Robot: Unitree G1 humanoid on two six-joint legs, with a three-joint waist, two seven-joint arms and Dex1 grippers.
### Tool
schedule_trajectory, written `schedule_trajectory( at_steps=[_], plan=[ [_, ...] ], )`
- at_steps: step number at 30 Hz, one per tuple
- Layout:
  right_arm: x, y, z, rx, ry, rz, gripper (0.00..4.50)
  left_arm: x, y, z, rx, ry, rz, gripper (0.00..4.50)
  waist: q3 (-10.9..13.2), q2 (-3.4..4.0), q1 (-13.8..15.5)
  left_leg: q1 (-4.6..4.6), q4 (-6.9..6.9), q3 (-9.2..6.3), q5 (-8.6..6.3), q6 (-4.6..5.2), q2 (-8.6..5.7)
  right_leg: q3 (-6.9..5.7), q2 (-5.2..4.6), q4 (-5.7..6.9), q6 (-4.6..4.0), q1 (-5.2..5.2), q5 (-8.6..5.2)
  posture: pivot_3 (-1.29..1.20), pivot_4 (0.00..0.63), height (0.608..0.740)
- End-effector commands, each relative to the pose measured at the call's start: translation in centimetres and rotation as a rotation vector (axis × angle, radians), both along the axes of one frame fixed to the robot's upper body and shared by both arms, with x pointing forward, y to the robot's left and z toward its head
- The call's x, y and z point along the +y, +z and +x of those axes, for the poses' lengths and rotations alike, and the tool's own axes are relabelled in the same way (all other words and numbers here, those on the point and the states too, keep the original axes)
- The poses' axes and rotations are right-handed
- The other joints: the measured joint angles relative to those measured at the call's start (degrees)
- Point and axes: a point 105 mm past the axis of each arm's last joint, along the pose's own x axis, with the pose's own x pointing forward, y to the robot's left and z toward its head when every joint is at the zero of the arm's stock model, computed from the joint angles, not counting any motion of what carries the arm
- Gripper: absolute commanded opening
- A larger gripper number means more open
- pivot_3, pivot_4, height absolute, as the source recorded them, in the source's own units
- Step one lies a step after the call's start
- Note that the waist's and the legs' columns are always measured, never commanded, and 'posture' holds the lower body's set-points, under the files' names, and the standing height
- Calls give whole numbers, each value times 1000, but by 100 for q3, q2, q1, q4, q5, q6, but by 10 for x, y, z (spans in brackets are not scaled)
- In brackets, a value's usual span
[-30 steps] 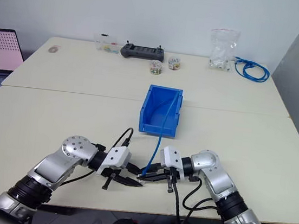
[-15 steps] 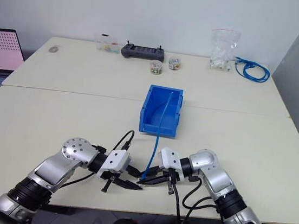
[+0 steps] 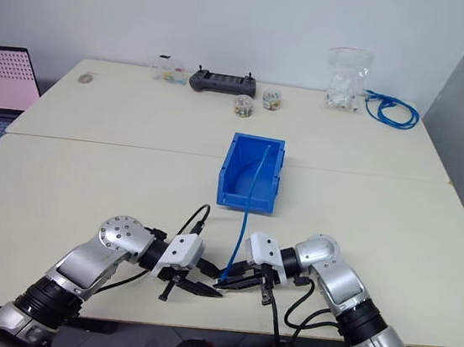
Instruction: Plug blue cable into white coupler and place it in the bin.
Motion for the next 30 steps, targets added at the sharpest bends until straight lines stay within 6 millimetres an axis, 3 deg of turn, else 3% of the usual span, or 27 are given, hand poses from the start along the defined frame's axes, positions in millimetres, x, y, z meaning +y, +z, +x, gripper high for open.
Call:
schedule_trajectory(
  at_steps=[1,13,22,30],
  plan=[
    [-15,-63,-36,151,91,-240,197,2,3,5,-16,39,0,979,-7,1,0,0,0,0,0,0,0,0,0,0,0,1,0,0,150,740],
    [-21,-79,-41,189,93,-290,197,2,2,4,-15,41,0,977,-75,15,-4,11,-5,-2,-3,2,1,-1,0,-4,0,13,-8,0,150,740],
    [-7,-43,-22,154,33,-153,197,3,1,7,-36,73,-13,977,-85,19,-4,12,-8,-3,-5,2,0,-1,0,-5,-1,13,-10,0,150,740],
    [-7,-36,-21,123,47,-146,197,2,-1,6,-10,79,5,975,-85,19,2,10,-8,-5,-5,2,0,-3,-1,-9,-1,12,-11,0,150,740]
  ],
)
